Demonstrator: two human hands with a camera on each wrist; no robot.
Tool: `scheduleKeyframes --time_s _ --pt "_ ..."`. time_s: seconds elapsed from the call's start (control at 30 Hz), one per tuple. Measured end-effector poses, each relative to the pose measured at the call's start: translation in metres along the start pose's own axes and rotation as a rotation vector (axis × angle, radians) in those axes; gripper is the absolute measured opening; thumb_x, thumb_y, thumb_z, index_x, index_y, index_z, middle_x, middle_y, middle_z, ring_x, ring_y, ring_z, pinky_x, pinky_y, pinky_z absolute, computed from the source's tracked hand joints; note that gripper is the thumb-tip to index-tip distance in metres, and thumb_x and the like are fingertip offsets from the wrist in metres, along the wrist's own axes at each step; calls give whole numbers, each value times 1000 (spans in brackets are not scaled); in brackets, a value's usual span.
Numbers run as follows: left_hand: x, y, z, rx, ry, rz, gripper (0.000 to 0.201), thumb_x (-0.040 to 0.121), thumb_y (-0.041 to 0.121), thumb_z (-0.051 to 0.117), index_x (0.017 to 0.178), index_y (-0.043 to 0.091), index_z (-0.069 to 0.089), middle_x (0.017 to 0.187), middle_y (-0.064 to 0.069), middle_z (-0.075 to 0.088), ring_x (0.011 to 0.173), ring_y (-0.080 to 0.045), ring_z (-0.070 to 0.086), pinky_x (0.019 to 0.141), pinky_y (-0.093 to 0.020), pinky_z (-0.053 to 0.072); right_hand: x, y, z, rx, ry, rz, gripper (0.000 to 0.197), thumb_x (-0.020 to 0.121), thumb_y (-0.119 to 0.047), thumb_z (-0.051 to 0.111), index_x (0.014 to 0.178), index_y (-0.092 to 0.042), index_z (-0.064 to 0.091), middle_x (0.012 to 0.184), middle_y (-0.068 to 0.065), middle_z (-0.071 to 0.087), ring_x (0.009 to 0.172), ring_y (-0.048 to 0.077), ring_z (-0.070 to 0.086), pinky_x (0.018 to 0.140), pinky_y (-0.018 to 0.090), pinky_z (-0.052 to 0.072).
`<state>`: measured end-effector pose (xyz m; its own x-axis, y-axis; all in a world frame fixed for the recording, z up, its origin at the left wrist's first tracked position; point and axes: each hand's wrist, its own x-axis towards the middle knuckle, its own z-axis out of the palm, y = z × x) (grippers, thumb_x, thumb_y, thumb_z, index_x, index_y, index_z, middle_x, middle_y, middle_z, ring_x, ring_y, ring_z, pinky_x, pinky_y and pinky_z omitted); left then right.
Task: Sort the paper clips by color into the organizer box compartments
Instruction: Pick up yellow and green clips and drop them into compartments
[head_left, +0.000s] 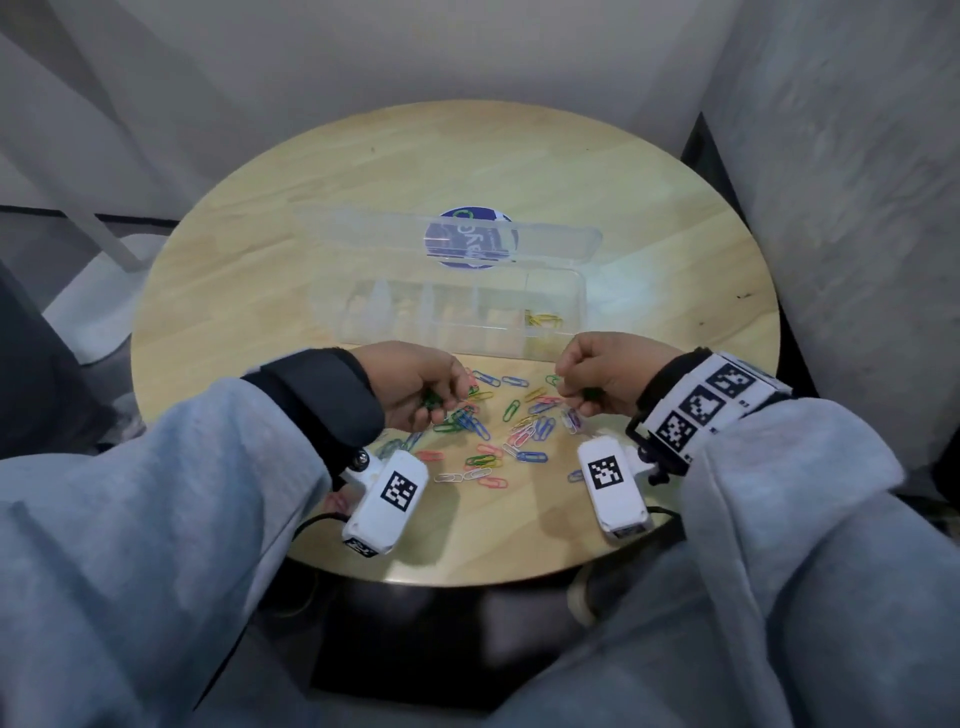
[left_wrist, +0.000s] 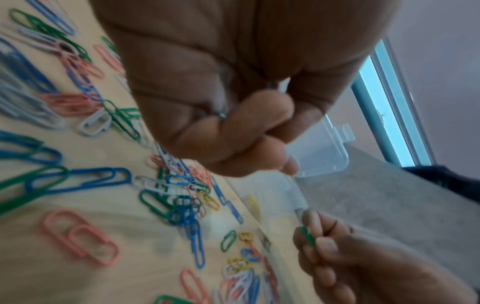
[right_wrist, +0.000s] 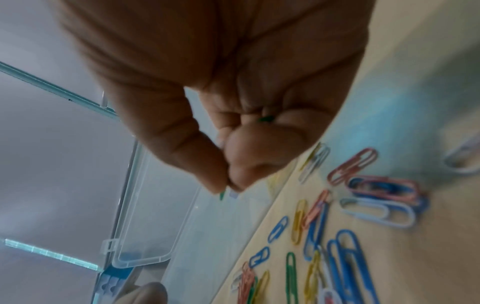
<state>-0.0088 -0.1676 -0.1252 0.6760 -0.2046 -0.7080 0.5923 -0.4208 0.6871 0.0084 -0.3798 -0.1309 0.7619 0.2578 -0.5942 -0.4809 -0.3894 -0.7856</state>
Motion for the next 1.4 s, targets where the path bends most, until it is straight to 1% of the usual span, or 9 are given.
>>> scheduleKeyframes --time_s 0.17,0.37,0.57,0.77,0.9,1.0,1.13,1.27,1.4 --pt "3 4 19 618 47 83 10 75 19 64 68 20 56 61 4 49 57 -12 42 56 -22 36 0 1 -2 43 -37 35 34 90 9 32 80 -9 59 59 8 44 45 13 44 36 16 42" --pt "4 3 37 1044 95 88 13 72 19 64 64 25 56 72 9 58 66 -10 52 54 -22 39 5 -7 11 -127 -38 58 25 91 2 42 71 -9 54 66 7 47 52 13 44 40 18 38" --pt "8 -1 45 1183 135 117 4 78 23 62 78 26 60 82 8 58 78 -14 53 53 -21 35 8 -17 24 -618 -28 -113 17 82 -10 65 77 -25 59 61 -8 48 50 7 43 47 19 35" --pt "6 -2 26 991 94 108 11 78 17 60 69 23 57 61 11 55 66 -11 51 59 -21 41 25 -26 37 -856 -57 -62 23 79 -4 61 79 -27 60 65 -9 51 57 7 48 51 19 41" --pt "5 1 2 677 61 101 19 78 15 67 64 23 57 56 10 49 53 -8 41 50 -17 35 31 -28 42 -953 -124 -22 19 82 -3 61 88 -21 59 68 -10 50 56 6 46 43 17 40" --pt "4 5 -11 322 80 90 23 81 9 67 64 19 54 59 -1 41 50 -13 29 46 -22 24 36 -28 48 -1097 -129 0 11 84 -9 61 86 -19 56 85 -3 55 74 15 52 57 20 41" --pt "4 13 -26 9 186 125 27 86 4 58 65 16 46 60 0 40 41 -5 33 36 -12 24 38 -24 54 -1199 -102 25 5 86 -19 60 87 -15 57 95 4 56 86 19 52 73 27 42" --pt "3 21 -38 -33 277 145 28 86 5 59 64 16 46 59 0 40 38 -5 36 36 -12 25 26 -31 47 -950 -53 12 6 81 -17 62 82 -12 64 82 5 64 76 21 56 70 28 46" --pt "4 24 -43 50 336 151 26 83 7 64 64 15 47 65 -4 45 53 -15 36 43 -20 26 16 -45 27 -410 -12 -87 23 79 -6 63 61 -14 51 61 7 50 51 19 39 49 24 33"
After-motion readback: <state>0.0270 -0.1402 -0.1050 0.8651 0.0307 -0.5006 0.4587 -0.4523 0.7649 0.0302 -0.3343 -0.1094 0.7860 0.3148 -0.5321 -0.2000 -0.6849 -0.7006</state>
